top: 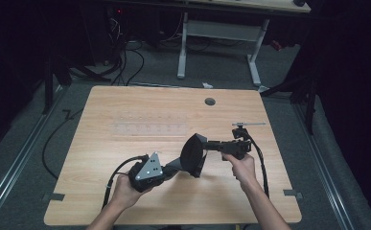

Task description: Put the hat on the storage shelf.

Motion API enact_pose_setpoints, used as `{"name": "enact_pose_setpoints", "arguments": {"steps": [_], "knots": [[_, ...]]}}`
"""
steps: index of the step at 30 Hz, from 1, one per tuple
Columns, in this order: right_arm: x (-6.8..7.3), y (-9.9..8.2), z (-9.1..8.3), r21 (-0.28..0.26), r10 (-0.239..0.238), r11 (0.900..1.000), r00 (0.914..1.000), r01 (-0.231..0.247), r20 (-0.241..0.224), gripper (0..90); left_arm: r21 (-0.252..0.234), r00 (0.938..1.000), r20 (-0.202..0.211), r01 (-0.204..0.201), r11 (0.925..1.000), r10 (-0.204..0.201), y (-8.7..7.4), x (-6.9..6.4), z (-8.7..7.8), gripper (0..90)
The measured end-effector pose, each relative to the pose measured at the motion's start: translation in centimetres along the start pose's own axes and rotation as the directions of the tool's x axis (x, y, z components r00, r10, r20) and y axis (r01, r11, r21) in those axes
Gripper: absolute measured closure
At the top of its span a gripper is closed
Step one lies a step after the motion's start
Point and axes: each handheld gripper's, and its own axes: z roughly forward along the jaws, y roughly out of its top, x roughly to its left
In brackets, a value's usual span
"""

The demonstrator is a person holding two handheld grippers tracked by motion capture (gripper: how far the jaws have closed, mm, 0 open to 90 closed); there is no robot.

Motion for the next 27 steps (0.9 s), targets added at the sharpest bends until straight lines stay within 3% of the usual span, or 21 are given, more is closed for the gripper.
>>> {"name": "enact_pose_setpoints", "arguments": {"steps": [3, 10, 18, 22, 24, 27], "knots": [[0.0, 0.0, -0.2, -0.016, -0.011, 0.9998, 0.9999, 0.011, 0.010, 47.3, -0.008, 0.9998, -0.014, 0.017, 0.9998, -0.017, -0.3, 0.3, -0.4, 86.7], [-0.5, -1.2, -0.3, -0.037, -0.046, 0.9981, 0.9954, 0.049, 0.084, 46.7, -0.042, 0.9970, -0.041, 0.064, 0.9971, -0.065, -0.7, 1.1, -1.6, 86.7], [-1.4, -3.2, -0.9, -0.059, -0.081, 0.9939, 0.9790, 0.093, 0.187, 46.5, -0.063, 0.9890, -0.084, 0.117, 0.9912, -0.122, -1.0, 2.0, -2.6, 86.7], [-1.8, -4.4, -1.4, -0.063, -0.107, 0.9898, 0.9581, 0.128, 0.266, 44.9, -0.069, 0.9853, -0.105, 0.128, 0.9894, -0.134, -1.1, 2.3, -3.2, 86.7], [-2.0, -5.0, -1.6, -0.068, -0.125, 0.9858, 0.9402, 0.154, 0.317, 44.1, -0.079, 0.9819, -0.122, 0.136, 0.9875, -0.145, -1.1, 2.6, -3.4, 86.7], [-2.3, -6.1, -1.7, -0.066, -0.158, 0.9777, 0.9068, 0.199, 0.391, 42.5, -0.094, 0.9771, -0.134, 0.153, 0.9836, -0.165, -1.2, 3.0, -3.8, 86.7]]}}
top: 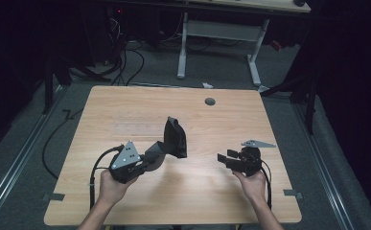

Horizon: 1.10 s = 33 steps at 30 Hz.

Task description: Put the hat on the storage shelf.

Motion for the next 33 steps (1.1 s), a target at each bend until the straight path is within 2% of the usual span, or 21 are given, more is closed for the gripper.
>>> {"name": "enact_pose_setpoints", "arguments": {"steps": [3, 6, 11, 15, 17, 20, 21, 25, 27, 29, 31, 33], "knots": [[-0.1, -0.9, -0.1, -0.002, -0.037, 0.9993, 0.9980, 0.037, 0.051, 41.6, -0.011, 0.9998, -0.011, 0.018, 0.9998, -0.018, 0.1, 0.4, -0.4, 86.7], [-0.3, -1.8, 0.0, -0.005, -0.080, 0.9967, 0.9919, 0.081, 0.099, 41.3, -0.018, 0.9993, -0.026, 0.028, 0.9994, -0.028, 0.2, 0.6, -0.7, 86.7], [-0.9, -2.9, 0.4, -0.007, -0.089, 0.9958, 0.9807, 0.092, 0.174, 41.3, -0.037, 0.9973, -0.037, 0.062, 0.9974, -0.063, 0.3, 1.4, -1.1, 86.7], [-1.3, -3.5, 0.7, 0.001, -0.125, 0.9917, 0.9574, 0.129, 0.260, 41.3, -0.052, 0.9941, -0.050, 0.093, 0.9943, -0.096, 0.4, 2.0, -1.2, 86.7], [-1.5, -3.7, 0.8, 0.008, -0.131, 0.9909, 0.9477, 0.134, 0.291, 41.2, -0.053, 0.9941, -0.058, 0.088, 0.9947, -0.091, 0.6, 2.2, -1.2, 86.7], [-1.5, -4.0, 1.1, 0.023, -0.153, 0.9879, 0.9380, 0.153, 0.311, 41.2, -0.054, 0.9941, -0.067, 0.082, 0.9952, -0.085, 1.0, 2.4, -1.2, 86.7], [-1.5, -4.1, 1.2, 0.037, -0.162, 0.9867, 0.9328, 0.158, 0.322, 41.2, -0.054, 0.9939, -0.068, 0.084, 0.9950, -0.087, 1.1, 2.5, -1.2, 86.7], [-1.7, -4.6, 1.8, 0.083, -0.184, 0.9827, 0.9212, 0.166, 0.343, 40.8, -0.056, 0.9917, -0.069, 0.104, 0.9930, -0.108, 1.3, 3.1, -1.1, 86.7], [-1.9, -4.6, 1.8, 0.073, -0.163, 0.9864, 0.9293, 0.147, 0.331, 39.8, -0.056, 0.9911, -0.072, 0.108, 0.9926, -0.111, 1.5, 3.3, -1.2, 86.7], [-2.3, -4.5, 1.8, 0.069, -0.124, 0.9918, 0.9413, 0.108, 0.314, 39.7, -0.059, 0.9904, -0.074, 0.112, 0.9920, -0.116, 1.7, 3.6, -1.3, 86.7], [-2.4, -4.5, 1.8, 0.068, -0.125, 0.9917, 0.9387, 0.109, 0.321, 39.3, -0.066, 0.9893, -0.082, 0.115, 0.9912, -0.120, 1.8, 3.8, -1.5, 86.7], [-2.4, -4.5, 1.8, 0.069, -0.125, 0.9917, 0.9379, 0.109, 0.323, 39.3, -0.074, 0.9866, -0.080, 0.137, 0.9878, -0.143, 1.8, 4.1, -1.6, 86.7]]}}
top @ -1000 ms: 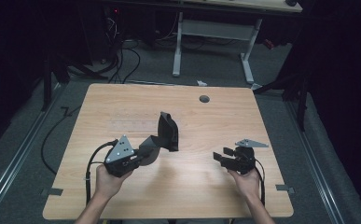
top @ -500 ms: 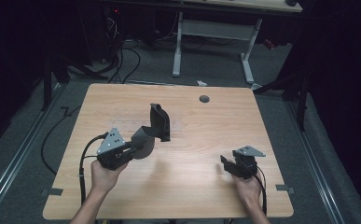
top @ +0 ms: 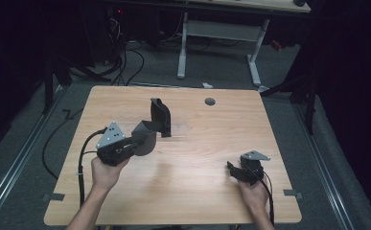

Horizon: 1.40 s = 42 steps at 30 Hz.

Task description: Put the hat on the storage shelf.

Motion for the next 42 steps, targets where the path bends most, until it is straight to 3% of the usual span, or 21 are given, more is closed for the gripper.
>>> {"name": "enact_pose_setpoints", "arguments": {"steps": [17, 29, 37, 42], "knots": [[0.1, 0.0, 0.0, -0.001, 0.001, 1.0000, 1.0000, -0.001, -0.005, 39.2, -0.019, 0.9947, -0.092, 0.044, 0.9988, -0.046, 1.1, 2.7, 0.1, 86.7], [0.0, 0.0, 0.0, 0.000, 0.001, 1.0000, 1.0000, -0.001, -0.005, 39.1, -0.019, 0.9806, -0.191, 0.042, 0.9989, -0.045, 1.7, 5.1, 0.0, 86.7], [0.1, 0.0, 0.0, 0.000, -0.002, 1.0000, 1.0000, 0.002, -0.006, 39.0, -0.011, 0.9748, -0.221, 0.030, 0.9995, -0.031, 1.6, 6.5, 0.8, 86.7], [0.1, 0.0, 0.0, 0.001, 0.000, 1.0000, 1.0000, 0.000, -0.006, 39.0, -0.032, 0.9710, -0.235, 0.039, 0.9987, -0.045, 1.4, 7.4, 1.1, 86.7]]}}
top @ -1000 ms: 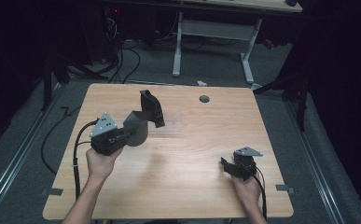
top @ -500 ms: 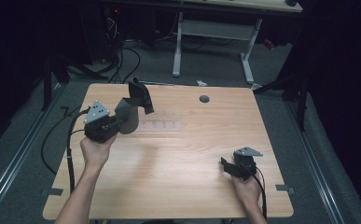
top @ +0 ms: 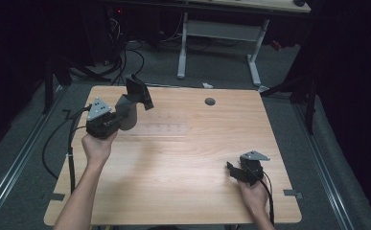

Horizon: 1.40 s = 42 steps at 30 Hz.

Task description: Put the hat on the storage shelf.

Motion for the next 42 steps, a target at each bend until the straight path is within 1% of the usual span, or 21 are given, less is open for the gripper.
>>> {"name": "enact_pose_setpoints", "arguments": {"steps": [4, 11, 12, 18, 23, 25, 29, 33, 40, 42], "knots": [[0.0, 0.0, 0.0, 0.001, 0.002, 1.0000, 1.0000, -0.002, 0.000, 39.0, -0.002, 0.9997, -0.021, 0.011, 0.9999, -0.011, -0.2, 0.6, 0.6, 86.7], [0.1, 0.0, 0.0, 0.000, -0.001, 1.0000, 1.0000, 0.001, 0.000, 38.9, 0.015, 0.9969, -0.076, 0.022, 0.9997, -0.020, -0.8, 1.8, 1.5, 86.7], [0.0, 0.0, 0.0, 0.000, -0.002, 1.0000, 1.0000, 0.002, 0.001, 38.9, 0.015, 0.9969, -0.073, 0.029, 0.9995, -0.027, -0.8, 1.9, 1.6, 86.7], [0.0, 0.0, 0.0, 0.000, -0.002, 1.0000, 1.0000, 0.002, 0.001, 38.9, 0.019, 0.9935, -0.108, 0.040, 0.9990, -0.037, -1.1, 2.5, 2.1, 86.6], [0.1, 0.0, 0.0, 0.000, -0.003, 1.0000, 1.0000, 0.003, 0.000, 38.9, 0.013, 0.9935, -0.108, 0.036, 0.9993, -0.034, -1.3, 2.7, 2.5, 86.6], [0.1, 0.0, 0.0, 0.000, -0.003, 1.0000, 1.0000, 0.003, 0.000, 38.9, 0.021, 0.9932, -0.112, 0.035, 0.9992, -0.032, -1.4, 2.7, 2.8, 86.6], [0.1, 0.0, 0.0, 0.000, -0.002, 1.0000, 1.0000, 0.002, 0.000, 38.9, 0.041, 0.9921, -0.125, 0.018, 0.9990, -0.013, -1.6, 2.7, 3.1, 86.6], [0.1, 0.0, 0.0, 0.000, -0.003, 1.0000, 1.0000, 0.003, -0.002, 38.9, 0.044, 0.9915, -0.129, 0.028, 0.9987, -0.022, -1.8, 2.8, 3.3, 86.6], [0.1, 0.0, 0.0, 0.000, -0.003, 1.0000, 1.0000, 0.003, -0.001, 38.9, 0.051, 0.9912, -0.133, 0.004, 0.9987, 0.002, -2.0, 2.6, 3.7, 86.6], [0.1, 0.0, 0.0, 0.000, -0.002, 1.0000, 1.0000, 0.002, -0.002, 38.9, 0.046, 0.9912, -0.132, 0.006, 0.9989, 0.000, -2.2, 2.7, 3.7, 86.6]]}}
